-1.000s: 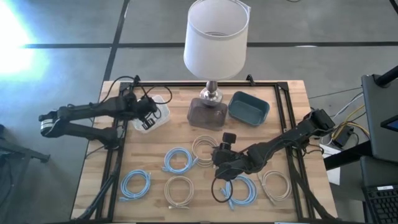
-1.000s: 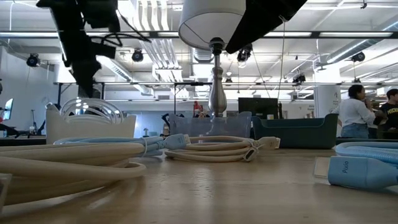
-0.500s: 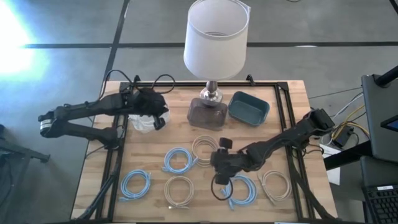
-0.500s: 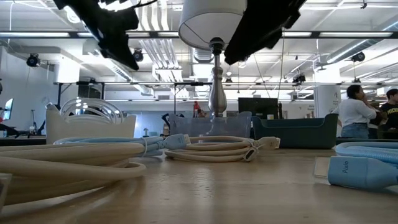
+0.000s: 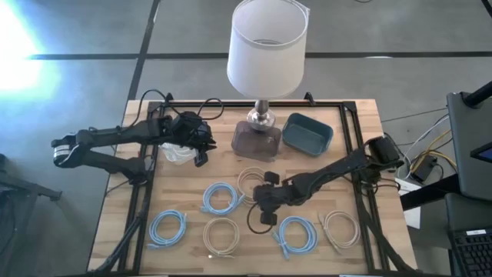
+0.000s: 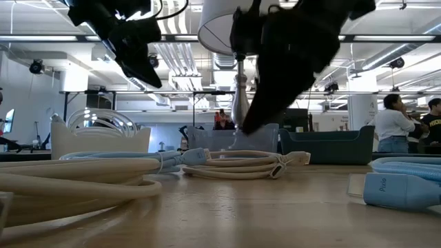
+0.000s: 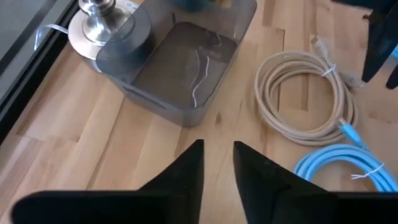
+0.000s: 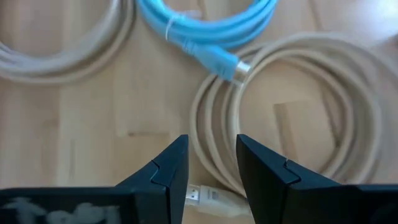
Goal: Sort HDMI cables
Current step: Put the top left brown HDMI cable into the black bin
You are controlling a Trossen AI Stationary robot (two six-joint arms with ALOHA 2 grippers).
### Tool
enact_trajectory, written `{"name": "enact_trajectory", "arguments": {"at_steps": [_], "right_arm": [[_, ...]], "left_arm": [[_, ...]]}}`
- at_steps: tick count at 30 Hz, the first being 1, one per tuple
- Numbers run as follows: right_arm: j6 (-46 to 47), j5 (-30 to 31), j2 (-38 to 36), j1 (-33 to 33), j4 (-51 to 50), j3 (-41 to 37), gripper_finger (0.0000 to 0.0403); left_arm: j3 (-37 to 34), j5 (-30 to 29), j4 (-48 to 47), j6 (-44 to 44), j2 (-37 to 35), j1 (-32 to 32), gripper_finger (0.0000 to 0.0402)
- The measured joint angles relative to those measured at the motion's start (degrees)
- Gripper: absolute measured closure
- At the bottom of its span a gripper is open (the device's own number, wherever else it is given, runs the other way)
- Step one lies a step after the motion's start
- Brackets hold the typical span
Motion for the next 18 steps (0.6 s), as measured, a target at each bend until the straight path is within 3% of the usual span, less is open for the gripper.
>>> {"name": "enact_trajectory", "arguments": {"at_steps": [6, 18], "right_arm": [[-0.17, -0.38, 3.5, -1.44, -0.35, 0.86, 0.0275], [-0.91, -6.53, 9.7, -4.44, -0.13, 2.45, 0.0275]], "left_arm": [[0.0, -0.17, 2.4, 0.0, 1.83, 0.0, 0.0273], [0.0, -0.35, 3.5, -0.11, 1.92, 0.0, 0.0268]]}}
